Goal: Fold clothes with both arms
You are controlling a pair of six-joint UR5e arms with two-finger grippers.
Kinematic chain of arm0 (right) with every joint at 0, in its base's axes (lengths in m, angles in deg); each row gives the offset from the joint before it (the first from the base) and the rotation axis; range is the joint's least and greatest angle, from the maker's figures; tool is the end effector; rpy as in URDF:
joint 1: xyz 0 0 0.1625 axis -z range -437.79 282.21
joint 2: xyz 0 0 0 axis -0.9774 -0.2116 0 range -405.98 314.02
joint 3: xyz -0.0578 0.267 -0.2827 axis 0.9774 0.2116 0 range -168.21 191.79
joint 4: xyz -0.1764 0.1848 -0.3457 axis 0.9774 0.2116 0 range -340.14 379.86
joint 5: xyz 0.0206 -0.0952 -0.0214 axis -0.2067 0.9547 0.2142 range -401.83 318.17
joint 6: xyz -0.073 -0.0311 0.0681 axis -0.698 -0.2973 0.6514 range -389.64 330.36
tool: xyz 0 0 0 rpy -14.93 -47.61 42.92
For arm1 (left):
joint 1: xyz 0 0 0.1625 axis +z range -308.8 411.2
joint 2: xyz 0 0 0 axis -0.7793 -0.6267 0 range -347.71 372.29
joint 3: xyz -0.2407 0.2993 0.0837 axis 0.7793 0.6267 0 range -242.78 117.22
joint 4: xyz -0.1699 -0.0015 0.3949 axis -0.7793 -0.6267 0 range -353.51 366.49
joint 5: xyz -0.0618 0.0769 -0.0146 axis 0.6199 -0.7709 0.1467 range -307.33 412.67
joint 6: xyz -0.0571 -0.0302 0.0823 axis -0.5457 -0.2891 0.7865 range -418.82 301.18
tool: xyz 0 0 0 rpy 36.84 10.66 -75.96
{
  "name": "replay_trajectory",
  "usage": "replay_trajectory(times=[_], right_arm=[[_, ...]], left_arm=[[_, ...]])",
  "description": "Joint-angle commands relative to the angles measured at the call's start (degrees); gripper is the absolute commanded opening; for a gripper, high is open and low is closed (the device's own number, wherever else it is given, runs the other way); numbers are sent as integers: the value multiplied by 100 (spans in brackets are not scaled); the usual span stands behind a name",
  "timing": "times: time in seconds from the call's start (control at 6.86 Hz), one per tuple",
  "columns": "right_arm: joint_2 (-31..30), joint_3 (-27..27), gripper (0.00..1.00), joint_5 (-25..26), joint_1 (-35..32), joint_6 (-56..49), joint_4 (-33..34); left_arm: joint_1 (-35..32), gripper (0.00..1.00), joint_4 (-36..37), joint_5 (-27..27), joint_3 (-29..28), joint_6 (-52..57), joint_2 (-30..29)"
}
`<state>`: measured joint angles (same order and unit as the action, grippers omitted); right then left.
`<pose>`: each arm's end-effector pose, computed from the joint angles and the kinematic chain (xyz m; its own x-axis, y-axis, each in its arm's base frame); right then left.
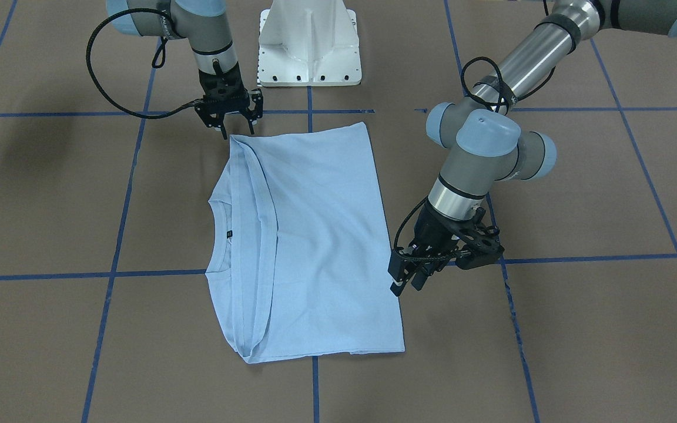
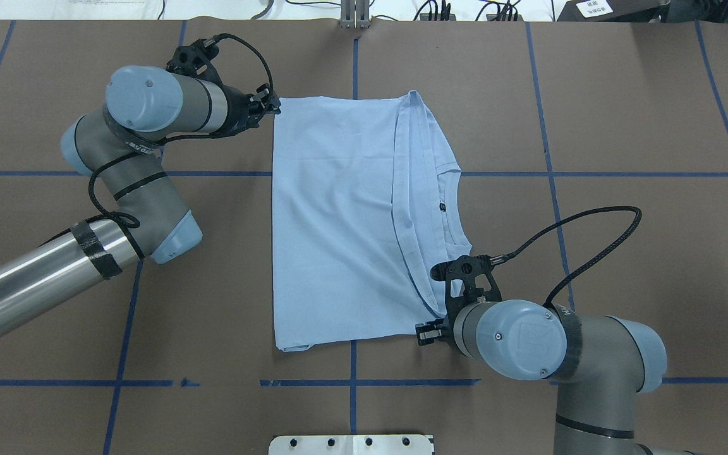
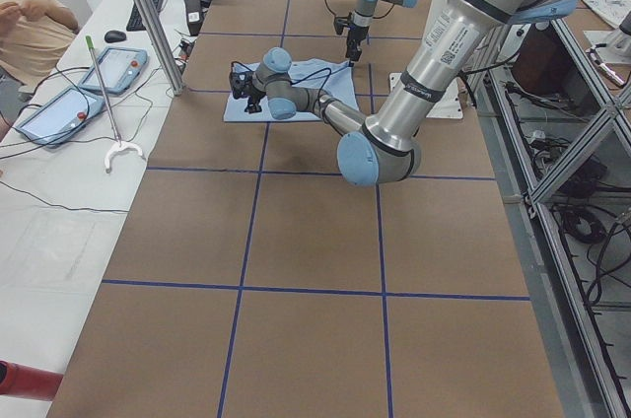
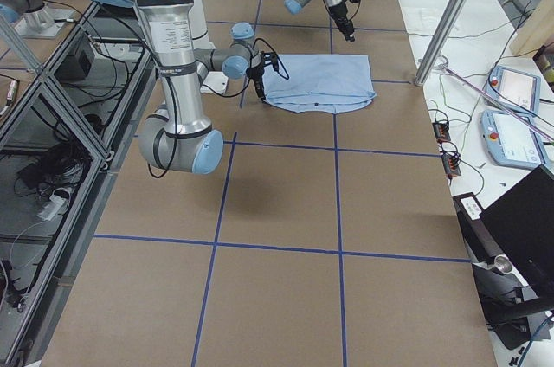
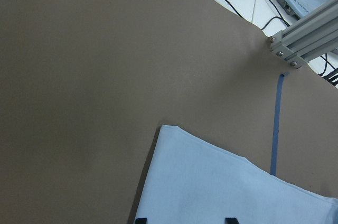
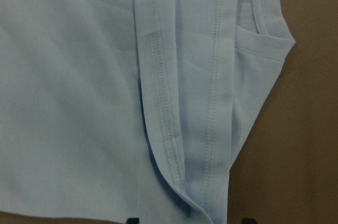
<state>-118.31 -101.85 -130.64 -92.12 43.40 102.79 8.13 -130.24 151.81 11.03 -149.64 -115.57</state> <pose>-0.5194 -0.2726 0.2622 0.6921 -0.1243 0.7110 -0.0633 0.9708 0.2314 0.4710 -0.6000 0.2672 0.2608 -0.2630 -0.9289 0.5700 0.8185 -0.0717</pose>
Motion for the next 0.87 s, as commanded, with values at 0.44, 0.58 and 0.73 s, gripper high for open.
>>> replay_trajectory(times=[0.44,0.58,0.73], right_arm=[[506,620,79,22,-79,3873,-84],[622,719,79,13,-96,3893,-85],[570,720,79,4,-114,3893,-76]], left_arm=[[18,58,-3,0,2,3,6],[18,58,-3,-9,2,3,-2],[18,58,6,-18,19,-6,-3]])
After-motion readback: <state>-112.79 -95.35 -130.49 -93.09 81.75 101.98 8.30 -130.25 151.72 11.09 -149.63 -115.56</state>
